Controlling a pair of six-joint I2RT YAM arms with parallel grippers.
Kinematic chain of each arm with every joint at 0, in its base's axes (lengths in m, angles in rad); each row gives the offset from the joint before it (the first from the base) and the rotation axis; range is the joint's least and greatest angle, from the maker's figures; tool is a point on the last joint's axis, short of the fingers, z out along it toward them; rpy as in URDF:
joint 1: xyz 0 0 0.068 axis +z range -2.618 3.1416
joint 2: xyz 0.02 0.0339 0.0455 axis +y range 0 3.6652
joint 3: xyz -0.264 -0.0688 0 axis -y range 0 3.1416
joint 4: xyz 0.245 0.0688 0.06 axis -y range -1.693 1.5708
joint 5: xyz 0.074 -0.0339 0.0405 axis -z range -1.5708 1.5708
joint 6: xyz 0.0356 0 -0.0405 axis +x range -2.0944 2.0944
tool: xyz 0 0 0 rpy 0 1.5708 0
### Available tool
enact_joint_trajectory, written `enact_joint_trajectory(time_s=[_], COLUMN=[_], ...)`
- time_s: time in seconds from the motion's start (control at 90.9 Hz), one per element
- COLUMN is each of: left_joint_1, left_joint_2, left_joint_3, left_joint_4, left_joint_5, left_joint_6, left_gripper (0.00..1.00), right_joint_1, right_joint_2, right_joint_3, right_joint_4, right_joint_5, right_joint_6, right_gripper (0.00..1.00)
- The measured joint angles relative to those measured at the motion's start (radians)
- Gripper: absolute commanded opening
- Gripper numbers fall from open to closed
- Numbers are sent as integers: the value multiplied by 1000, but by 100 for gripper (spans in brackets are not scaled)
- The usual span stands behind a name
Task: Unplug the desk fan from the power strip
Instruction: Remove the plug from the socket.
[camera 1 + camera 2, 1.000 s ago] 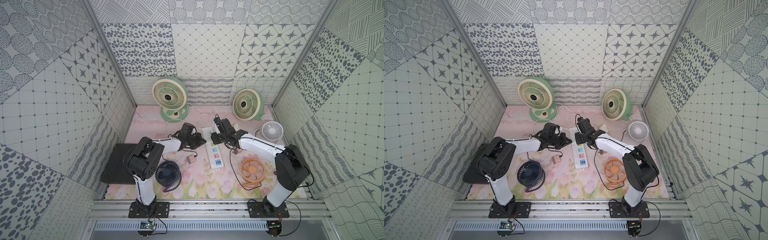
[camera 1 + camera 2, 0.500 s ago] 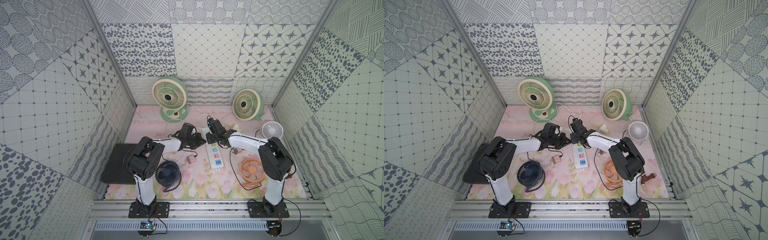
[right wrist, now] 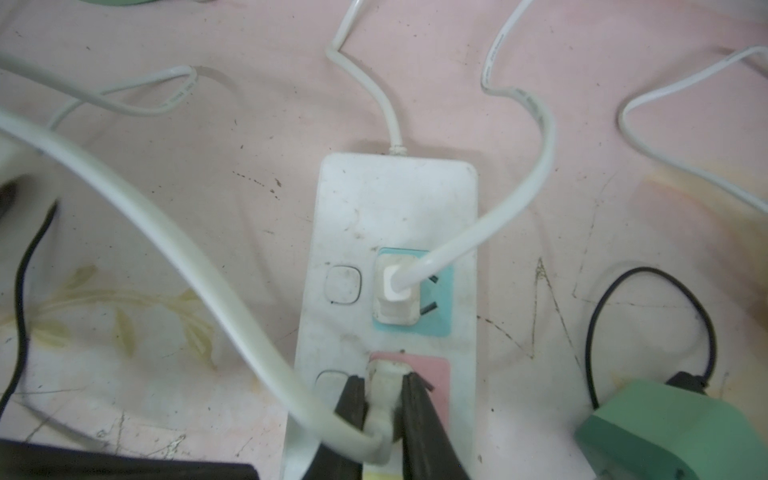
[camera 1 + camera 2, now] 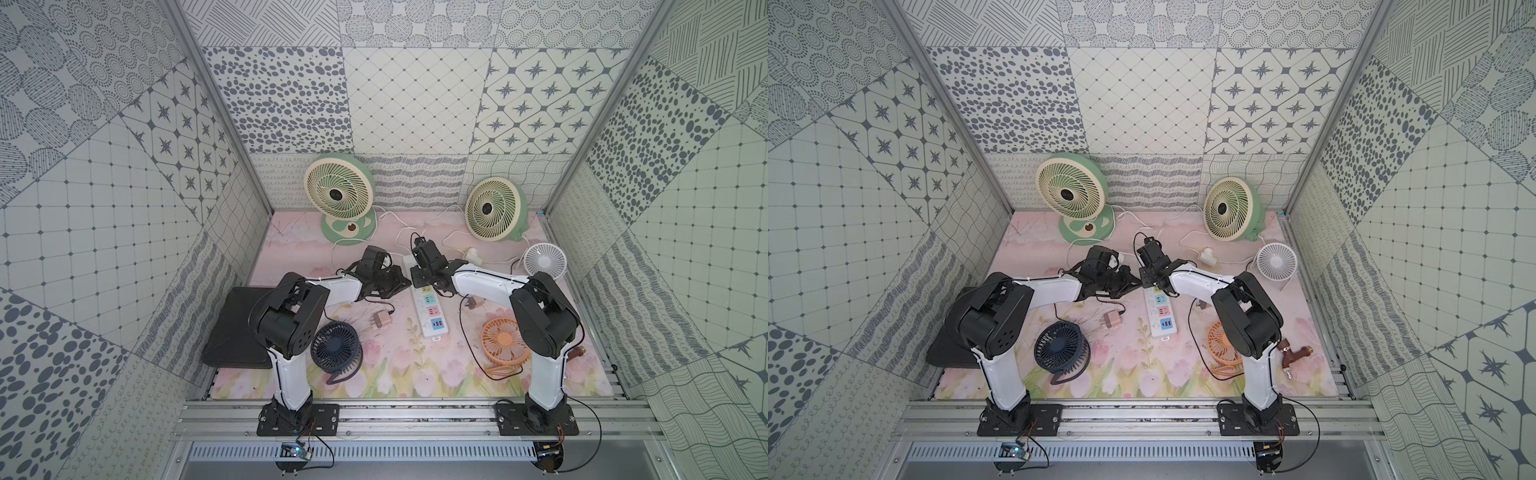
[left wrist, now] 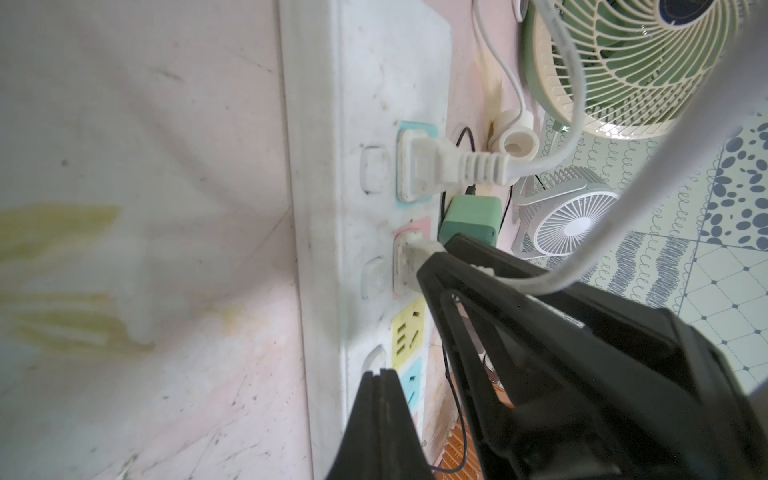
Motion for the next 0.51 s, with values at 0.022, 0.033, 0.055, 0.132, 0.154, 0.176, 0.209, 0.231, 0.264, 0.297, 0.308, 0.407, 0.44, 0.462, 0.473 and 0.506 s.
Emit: enact_joint_trajectory(time_s=[0.022, 0.033, 0.055, 0.132, 0.154, 0.176, 0.209, 0.231, 0.264, 0.297, 0.308, 0.407, 0.44, 0.462, 0.473, 0.506], left_joint_1=[0, 0, 0, 0, 0, 0, 0, 0, 0, 0, 0, 0, 0, 0, 0, 0], left_joint_2=[1, 1, 2, 5, 6, 8, 11, 13, 16, 19, 20, 35, 39, 42, 43, 48], left_joint_3=[0, 0, 0, 0, 0, 0, 2, 3, 5, 8, 10, 26, 31, 35, 37, 41], left_joint_4=[1, 2, 3, 8, 10, 13, 14, 16, 18, 18, 18, 20, 20, 21, 21, 21], left_joint_5=[1, 1, 2, 3, 3, 3, 3, 3, 3, 4, 4, 6, 7, 7, 8, 9], left_joint_6=[0, 0, 0, -1, -2, -3, -3, -4, -4, -7, -8, -11, -12, -12, -12, -15], left_gripper=[0, 0, 0, 0, 0, 0, 0, 0, 0, 0, 0, 0, 0, 0, 0, 0], right_joint_1=[1, 1, 2, 4, 4, 5, 6, 6, 6, 6, 6, 6, 6, 6, 6, 6], right_joint_2=[0, 0, 0, 0, 0, 0, 0, -1, -2, -3, -3, -5, -6, -6, -6, -6], right_joint_3=[0, 0, 0, -5, -7, -10, -13, -15, -17, -20, -21, -28, -29, -29, -29, -32], right_joint_4=[0, 0, 0, 7, 11, 15, 20, 24, 27, 31, 34, 43, 45, 45, 45, 48], right_joint_5=[2, 3, 6, 11, 12, 14, 15, 16, 18, 18, 17, 16, 16, 16, 16, 15], right_joint_6=[0, 0, 0, 0, 0, 0, 1, 1, 3, 4, 4, 8, 9, 10, 11, 13], right_gripper=[0, 0, 0, 0, 0, 0, 0, 0, 0, 0, 0, 0, 0, 0, 0, 0])
